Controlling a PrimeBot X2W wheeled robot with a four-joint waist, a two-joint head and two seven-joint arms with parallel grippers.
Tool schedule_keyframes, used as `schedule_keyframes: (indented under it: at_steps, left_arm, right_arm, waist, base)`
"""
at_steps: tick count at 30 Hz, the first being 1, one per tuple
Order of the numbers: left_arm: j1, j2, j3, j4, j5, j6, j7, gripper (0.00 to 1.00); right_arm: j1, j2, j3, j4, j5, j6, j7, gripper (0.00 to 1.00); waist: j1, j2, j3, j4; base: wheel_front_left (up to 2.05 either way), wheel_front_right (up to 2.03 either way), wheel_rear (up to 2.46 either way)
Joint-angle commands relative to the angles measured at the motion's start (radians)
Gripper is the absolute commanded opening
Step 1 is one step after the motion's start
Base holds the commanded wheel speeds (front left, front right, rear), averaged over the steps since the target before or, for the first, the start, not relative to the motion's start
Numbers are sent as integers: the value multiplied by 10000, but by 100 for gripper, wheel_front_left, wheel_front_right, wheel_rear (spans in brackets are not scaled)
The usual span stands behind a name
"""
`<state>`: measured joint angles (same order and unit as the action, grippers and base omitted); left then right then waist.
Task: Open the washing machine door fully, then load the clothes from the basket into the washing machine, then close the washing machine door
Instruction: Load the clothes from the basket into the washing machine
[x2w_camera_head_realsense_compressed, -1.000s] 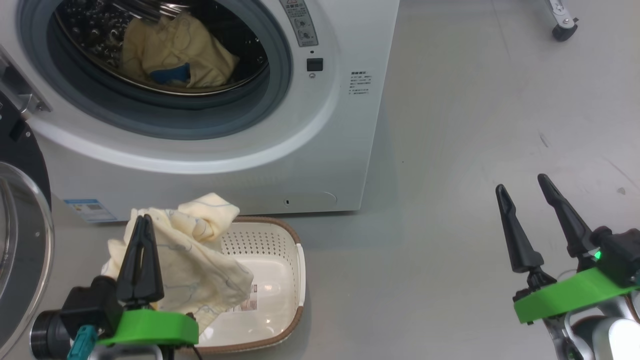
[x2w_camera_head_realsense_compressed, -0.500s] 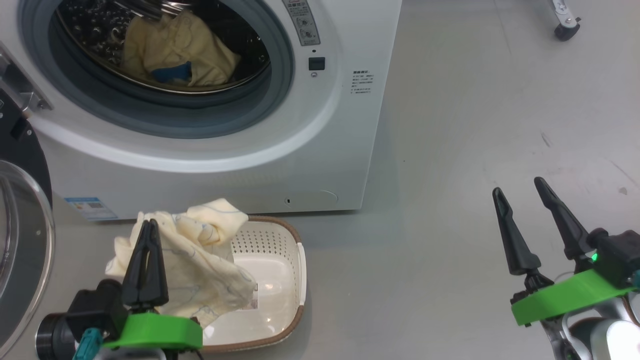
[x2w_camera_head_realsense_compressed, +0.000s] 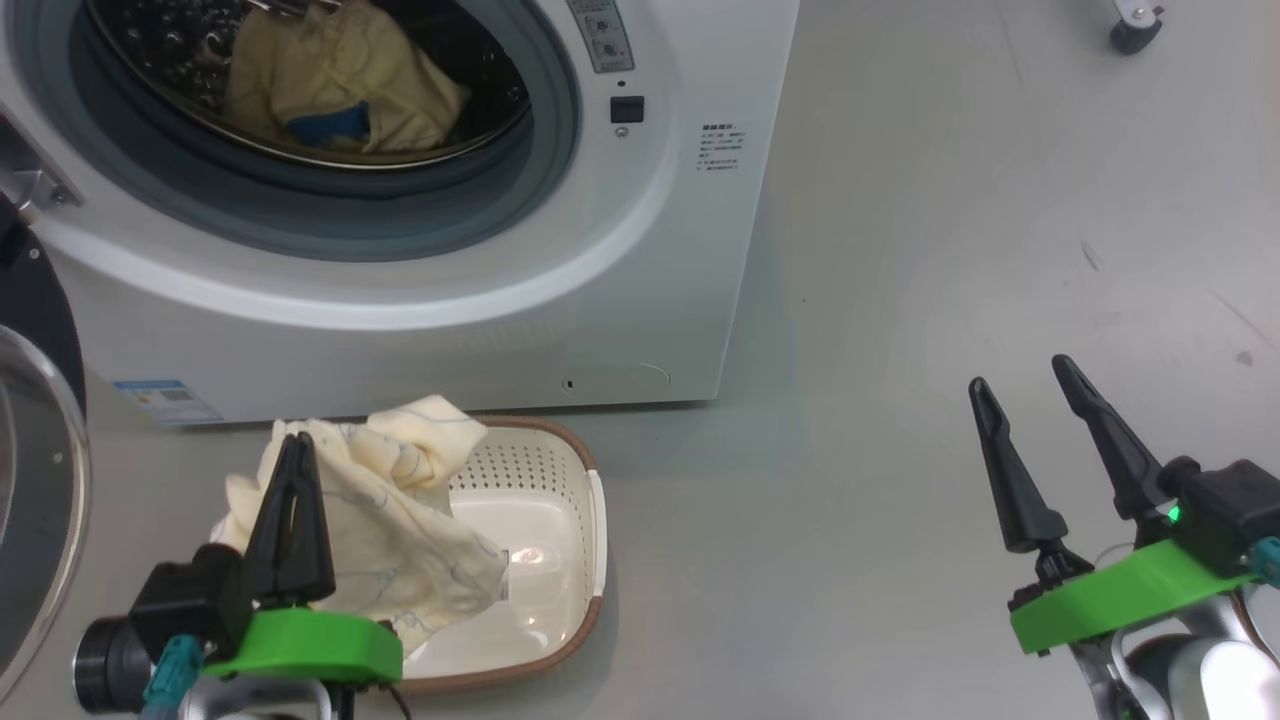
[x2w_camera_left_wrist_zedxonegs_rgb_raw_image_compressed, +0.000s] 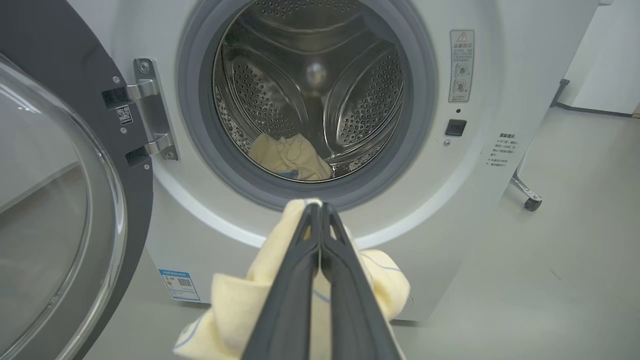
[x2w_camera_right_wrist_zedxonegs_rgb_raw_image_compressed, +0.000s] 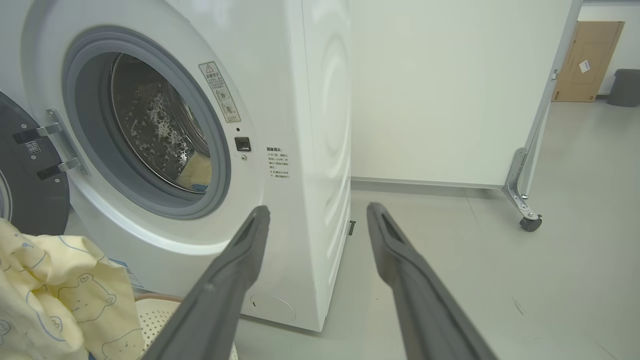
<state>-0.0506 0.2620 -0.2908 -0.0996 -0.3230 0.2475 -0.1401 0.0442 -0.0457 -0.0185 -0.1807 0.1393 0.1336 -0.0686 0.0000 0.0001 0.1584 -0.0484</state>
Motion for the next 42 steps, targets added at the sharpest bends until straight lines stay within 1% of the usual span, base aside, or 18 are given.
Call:
schedule_keyframes:
  at_steps: [1,6,12,14,16,23,28,32,34,37,38,42]
  left_arm:
    - [-694,216,410,-215,-54,806,28,0]
    - [-1500,258,423,403,-304,463,209,0]
    - [-3057,376,544,1692,-987,-239,974,0]
    - [-3641,402,651,2231,-1388,-547,1367,0]
    - [-4320,560,767,2678,-1584,-796,1627,0]
    - [-6677,1342,1052,3965,-1874,-1349,2764,0]
    - [-8357,2157,1112,4785,-1964,-1662,4198,0]
    - [-9609,2769,875,5236,-1875,-2056,5411,0]
    - [-10179,3006,854,5423,-1876,-2190,5829,0]
    - [-10897,3311,854,5687,-1883,-2314,6351,0]
    - [-10897,3311,854,5687,-1883,-2314,6351,0]
    - [-11713,3728,840,5889,-1775,-2420,6786,0]
  right_arm:
    - [-327,-46,283,-394,-38,-29,14,100]
    - [-615,-46,395,-354,-19,-29,-88,100]
    - [-1085,-46,526,-198,73,-29,-339,100]
    - [-1210,-46,586,-78,143,-29,-456,100]
    - [-1368,-45,653,20,241,-29,-594,100]
    - [-1914,-45,893,504,640,-29,-1161,100]
    - [-2372,-45,1224,813,950,-29,-1502,100]
    - [-2698,-45,1426,1049,1160,-29,-1692,100]
    - [-2868,-45,1538,1126,1267,-29,-1764,100]
    - [-3097,-45,1765,1263,1395,-29,-1842,100]
    - [-3097,-45,1765,1263,1395,-29,-1842,100]
    - [-3320,-45,2066,1392,1520,-29,-1896,100]
  waist:
    - [0,-1,174,-89]
    - [0,-1,722,-319]
    - [0,-1,1492,-695]
    - [0,-1,1735,-830]
    - [0,-1,2047,-1000]
    - [0,-1,3028,-1612]
    - [0,-1,3719,-2044]
    - [0,-1,4222,-2344]
    - [0,-1,4442,-2489]
    - [0,-1,4709,-2717]
    - [0,-1,4709,-2717]
    - [0,-1,5081,-3009]
  base:
    - [0,0,0]
    - [0,0,0]
    - [0,0,0]
    - [0,0,0]
    - [0,0,0]
    - [0,0,0]
    - [0,0,0]
    - [0,0,0]
    - [0,0,0]
    - [0,0,0]
    - [0,0,0]
    - [0,0,0]
